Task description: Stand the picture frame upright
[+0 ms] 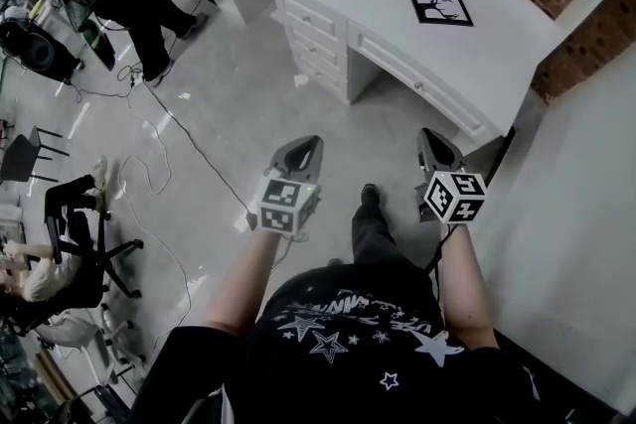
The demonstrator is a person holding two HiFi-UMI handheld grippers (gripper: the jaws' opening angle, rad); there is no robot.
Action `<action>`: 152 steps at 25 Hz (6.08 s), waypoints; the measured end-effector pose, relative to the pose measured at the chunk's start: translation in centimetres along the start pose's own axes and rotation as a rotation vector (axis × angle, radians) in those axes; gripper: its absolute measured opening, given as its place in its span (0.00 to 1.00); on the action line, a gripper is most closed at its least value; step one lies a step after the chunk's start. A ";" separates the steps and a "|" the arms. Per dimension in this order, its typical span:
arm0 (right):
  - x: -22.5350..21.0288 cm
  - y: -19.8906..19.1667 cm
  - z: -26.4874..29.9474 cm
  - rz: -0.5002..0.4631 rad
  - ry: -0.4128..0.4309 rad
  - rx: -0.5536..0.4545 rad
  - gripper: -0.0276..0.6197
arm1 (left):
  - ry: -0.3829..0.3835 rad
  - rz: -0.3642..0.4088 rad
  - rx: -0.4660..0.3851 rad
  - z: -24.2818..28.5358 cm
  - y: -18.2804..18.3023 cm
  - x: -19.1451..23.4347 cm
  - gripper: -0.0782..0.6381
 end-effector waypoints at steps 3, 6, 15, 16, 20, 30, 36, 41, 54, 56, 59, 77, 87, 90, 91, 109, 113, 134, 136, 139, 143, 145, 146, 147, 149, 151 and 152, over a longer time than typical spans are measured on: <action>-2.4 0.8 2.4 0.009 0.002 0.010 0.07 | 0.011 -0.009 0.005 3.0 0.8 0.4 0.13; -4.6 1.5 4.8 0.020 0.007 0.021 0.07 | 0.008 -0.007 0.029 6.0 1.0 0.8 0.13; -10.5 4.2 10.8 0.046 0.029 0.065 0.07 | 0.004 -0.002 0.067 13.7 4.2 1.4 0.13; -11.3 4.5 11.4 0.051 0.027 0.066 0.07 | 0.004 0.000 0.068 14.5 4.6 1.4 0.13; -14.2 5.7 13.6 0.053 0.004 0.088 0.07 | 0.008 -0.011 0.080 17.8 6.0 1.3 0.13; -20.8 6.4 17.3 0.088 -0.011 0.155 0.07 | 0.036 -0.034 0.116 24.4 7.7 0.9 0.13; -22.7 6.5 18.8 0.117 -0.004 0.178 0.07 | 0.021 -0.013 0.118 26.7 9.0 -0.1 0.13; -22.6 6.0 19.8 0.128 0.000 0.211 0.07 | 0.002 -0.005 0.129 27.8 9.0 0.2 0.13; -25.3 6.4 22.4 0.186 -0.208 0.212 0.07 | -0.196 0.058 0.133 37.5 9.8 3.8 0.13; -25.4 6.5 23.2 0.216 -0.251 0.211 0.07 | -0.230 0.051 0.130 39.2 10.5 4.9 0.13; -25.9 6.7 24.4 0.258 -0.337 0.202 0.07 | -0.293 0.040 0.137 42.0 11.6 6.2 0.13; -25.8 7.6 29.5 0.543 -0.707 0.080 0.07 | -0.595 0.165 0.184 53.2 15.4 11.5 0.13; -27.3 8.4 31.9 0.683 -0.861 0.060 0.23 | -0.737 0.238 0.201 57.2 16.4 11.9 0.13; -28.4 8.7 32.7 0.692 -0.911 0.070 0.26 | -0.764 0.237 0.212 58.0 16.5 12.0 0.13; -28.7 8.8 32.9 0.691 -0.925 0.079 0.27 | -0.769 0.233 0.214 58.4 16.5 12.1 0.13; -30.0 8.1 34.5 0.695 -0.968 0.186 0.29 | -0.756 0.246 0.225 59.8 15.7 13.0 0.13; -30.3 7.9 33.9 0.674 -0.921 0.207 0.27 | -0.730 0.227 0.230 58.6 15.5 12.2 0.13; -27.8 6.6 31.0 0.632 -0.708 0.327 0.18 | -0.634 0.212 0.364 53.7 13.2 8.7 0.13; -27.3 6.4 30.7 0.625 -0.693 0.340 0.18 | -0.636 0.207 0.381 53.2 13.2 8.3 0.13; -26.4 6.2 30.2 0.620 -0.674 0.358 0.18 | -0.655 0.202 0.389 52.5 13.0 7.7 0.14; -25.4 5.8 29.7 0.609 -0.648 0.378 0.18 | -0.675 0.210 0.428 51.7 12.6 6.8 0.14; -24.9 5.6 29.5 0.602 -0.635 0.391 0.18 | -0.678 0.213 0.433 51.4 12.2 6.4 0.14; -24.7 5.5 29.4 0.597 -0.629 0.398 0.18 | -0.679 0.213 0.444 51.1 12.1 6.3 0.14; -24.4 5.4 29.2 0.593 -0.623 0.405 0.18 | -0.679 0.212 0.456 50.8 11.9 6.2 0.14; -23.8 5.2 28.9 0.588 -0.609 0.419 0.18 | -0.678 0.206 0.484 50.4 11.5 6.0 0.14; -23.3 5.0 28.6 0.584 -0.593 0.430 0.18 | -0.678 0.192 0.525 49.7 11.1 5.8 0.26; -23.0 4.8 28.3 0.582 -0.586 0.434 0.18 | -0.677 0.184 0.544 49.4 10.9 5.7 0.30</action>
Point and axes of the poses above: the fingertips, and each gripper's own axes: z forward along the fingers, x to its left, y out of its top, the point moved 9 cm from there along -z, backward along the fingers, and after that the axes turned 9 degrees about y, right-handed, at the moved point
